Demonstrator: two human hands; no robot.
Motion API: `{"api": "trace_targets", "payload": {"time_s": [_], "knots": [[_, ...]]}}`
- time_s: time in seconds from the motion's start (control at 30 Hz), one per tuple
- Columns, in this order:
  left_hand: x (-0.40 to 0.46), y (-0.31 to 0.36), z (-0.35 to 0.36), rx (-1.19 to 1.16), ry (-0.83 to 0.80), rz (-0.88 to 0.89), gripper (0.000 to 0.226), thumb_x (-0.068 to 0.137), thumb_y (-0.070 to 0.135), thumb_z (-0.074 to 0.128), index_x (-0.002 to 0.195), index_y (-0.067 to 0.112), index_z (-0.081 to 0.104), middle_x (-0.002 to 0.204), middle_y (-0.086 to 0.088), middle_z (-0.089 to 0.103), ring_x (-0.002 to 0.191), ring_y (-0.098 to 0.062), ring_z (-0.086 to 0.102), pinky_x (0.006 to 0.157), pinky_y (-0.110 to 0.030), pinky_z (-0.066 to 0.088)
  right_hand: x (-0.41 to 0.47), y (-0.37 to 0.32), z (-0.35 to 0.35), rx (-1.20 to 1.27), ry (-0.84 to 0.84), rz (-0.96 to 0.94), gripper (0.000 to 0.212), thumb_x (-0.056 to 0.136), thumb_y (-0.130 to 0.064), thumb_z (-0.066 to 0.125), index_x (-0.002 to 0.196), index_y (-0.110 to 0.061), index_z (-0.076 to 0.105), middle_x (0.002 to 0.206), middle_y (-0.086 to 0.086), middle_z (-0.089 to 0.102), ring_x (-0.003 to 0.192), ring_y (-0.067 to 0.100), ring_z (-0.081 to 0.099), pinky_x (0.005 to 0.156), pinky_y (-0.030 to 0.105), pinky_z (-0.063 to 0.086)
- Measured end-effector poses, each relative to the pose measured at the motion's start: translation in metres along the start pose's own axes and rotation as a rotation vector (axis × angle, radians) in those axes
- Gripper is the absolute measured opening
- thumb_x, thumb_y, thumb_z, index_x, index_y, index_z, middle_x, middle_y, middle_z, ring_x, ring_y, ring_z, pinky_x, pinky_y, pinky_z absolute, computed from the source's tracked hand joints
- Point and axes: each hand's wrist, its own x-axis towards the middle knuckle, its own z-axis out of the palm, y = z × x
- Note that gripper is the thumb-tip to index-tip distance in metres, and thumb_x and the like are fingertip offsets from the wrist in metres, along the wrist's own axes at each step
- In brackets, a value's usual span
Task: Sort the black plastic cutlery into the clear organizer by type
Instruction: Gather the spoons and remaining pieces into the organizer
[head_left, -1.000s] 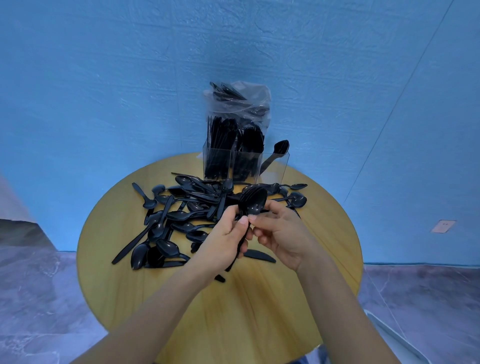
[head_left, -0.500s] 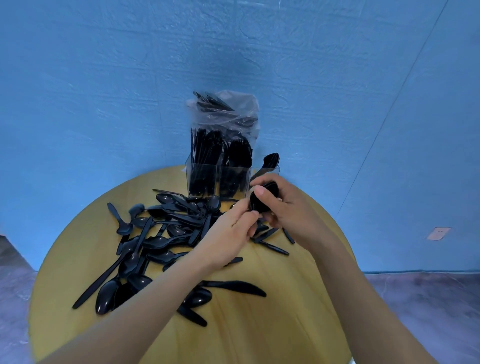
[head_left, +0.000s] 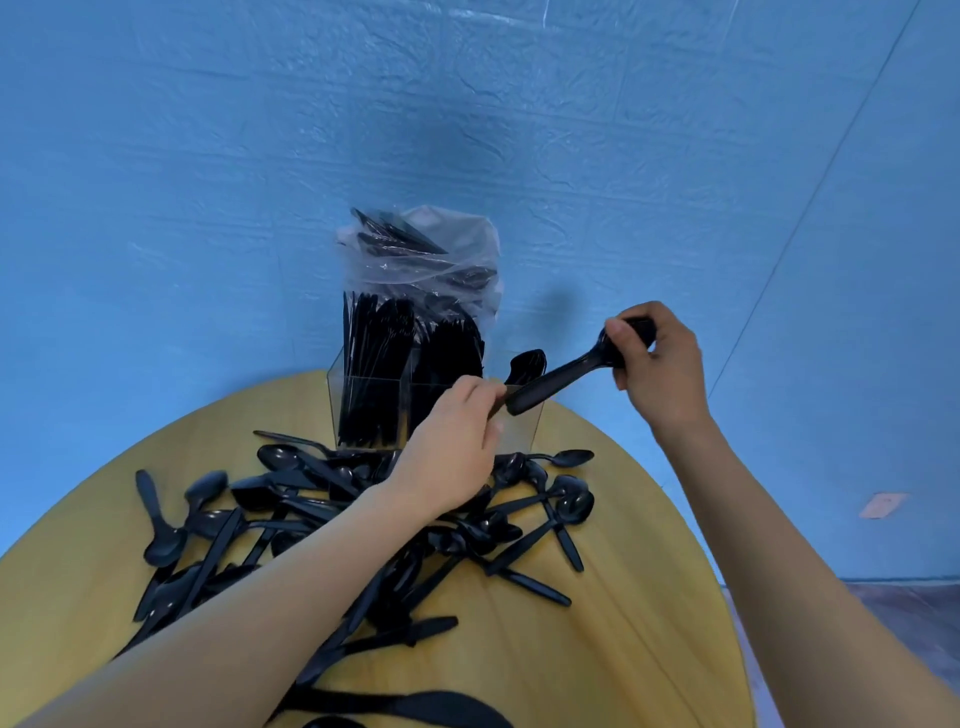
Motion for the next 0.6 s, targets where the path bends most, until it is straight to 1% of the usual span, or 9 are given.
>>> {"api": "trace_targets", "payload": {"time_s": [0.07, 0.13, 0.23, 0.33, 0.4, 0.43, 0.5, 0.53, 0.6], "knots": [[0.0, -0.008, 0.007, 0.113, 0.005, 0.049, 0.047, 0.097, 0.016, 0.044, 0.143, 0.013, 0.032, 0.141, 0.0, 0.034, 0.126, -0.014, 0.036, 0.1, -0.017, 0.029, 0.013, 0.008, 0.001, -0.037, 0.036, -0.014, 0.016, 0.093, -0.016, 0.056, 0.078, -0.021, 0.053, 0.07, -0.008, 0.059, 0.048, 0.005, 0.048, 0.051, 0.018, 0.037], [0.0, -0.012, 0.012, 0.185, 0.019, 0.075, 0.053, 0.097, 0.015, 0.044, 0.146, 0.012, 0.026, 0.147, 0.001, 0.028, 0.134, -0.013, 0.027, 0.107, -0.015, 0.021, 0.023, 0.013, 0.006, -0.062, 0.059, -0.027, 0.019, 0.093, -0.017, 0.056, 0.076, -0.025, 0.051, 0.072, -0.009, 0.058, 0.056, 0.009, 0.051, 0.056, 0.02, 0.038], [0.002, -0.016, 0.016, 0.289, 0.018, 0.117, 0.058, 0.097, 0.018, 0.042, 0.149, 0.013, 0.018, 0.152, 0.001, 0.021, 0.14, -0.012, 0.017, 0.11, -0.014, 0.008, 0.033, 0.019, 0.019, -0.092, 0.095, -0.061, 0.011, 0.094, -0.018, 0.055, 0.083, -0.018, 0.053, 0.082, 0.001, 0.061, 0.069, 0.016, 0.054, 0.063, 0.024, 0.04], [0.005, -0.018, 0.018, 0.35, 0.014, 0.145, 0.059, 0.096, 0.018, 0.043, 0.149, 0.011, 0.018, 0.152, -0.001, 0.023, 0.14, -0.014, 0.019, 0.108, -0.013, 0.005, 0.036, 0.024, 0.034, -0.192, 0.093, -0.118, 0.011, 0.095, -0.02, 0.053, 0.088, -0.012, 0.055, 0.094, 0.01, 0.061, 0.083, 0.02, 0.055, 0.07, 0.024, 0.04], [0.006, -0.019, 0.019, 0.395, 0.021, 0.154, 0.059, 0.093, 0.015, 0.05, 0.147, 0.008, 0.027, 0.148, -0.005, 0.032, 0.137, -0.018, 0.029, 0.109, -0.017, 0.012, 0.035, 0.026, 0.047, -0.268, 0.064, -0.148, 0.015, 0.096, -0.021, 0.051, 0.092, -0.007, 0.056, 0.096, 0.011, 0.058, 0.082, 0.021, 0.054, 0.071, 0.03, 0.042], [0.005, -0.02, 0.019, 0.407, 0.024, 0.153, 0.06, 0.089, 0.013, 0.057, 0.143, 0.006, 0.035, 0.143, -0.007, 0.04, 0.132, -0.021, 0.037, 0.109, -0.021, 0.021, 0.034, 0.027, 0.053, -0.303, 0.041, -0.16, 0.016, 0.097, -0.021, 0.051, 0.094, -0.006, 0.056, 0.096, 0.01, 0.057, 0.081, 0.022, 0.054, 0.072, 0.033, 0.044], [0.005, -0.023, 0.02, 0.421, 0.036, 0.159, 0.062, 0.076, 0.011, 0.07, 0.133, 0.003, 0.049, 0.13, -0.01, 0.054, 0.119, -0.024, 0.052, 0.101, -0.027, 0.039, 0.03, 0.028, 0.065, -0.359, -0.01, -0.175, 0.018, 0.098, -0.023, 0.048, 0.096, -0.006, 0.055, 0.096, 0.009, 0.055, 0.078, 0.024, 0.054, 0.071, 0.038, 0.045], [0.005, -0.024, 0.021, 0.43, 0.049, 0.164, 0.062, 0.071, 0.01, 0.074, 0.13, 0.002, 0.053, 0.126, -0.01, 0.057, 0.115, -0.024, 0.056, 0.098, -0.028, 0.043, 0.028, 0.03, 0.07, -0.394, -0.034, -0.178, 0.02, 0.099, -0.025, 0.046, 0.096, -0.007, 0.054, 0.096, 0.008, 0.055, 0.077, 0.024, 0.054, 0.069, 0.039, 0.045], [0.005, -0.024, 0.02, 0.433, 0.053, 0.176, 0.062, 0.07, 0.01, 0.075, 0.128, 0.002, 0.055, 0.124, -0.009, 0.058, 0.113, -0.024, 0.057, 0.096, -0.028, 0.045, 0.024, 0.034, 0.077, -0.478, -0.062, -0.186, 0.025, 0.101, -0.029, 0.04, 0.096, -0.008, 0.052, 0.096, 0.005, 0.055, 0.075, 0.024, 0.053, 0.065, 0.037, 0.042]]}}
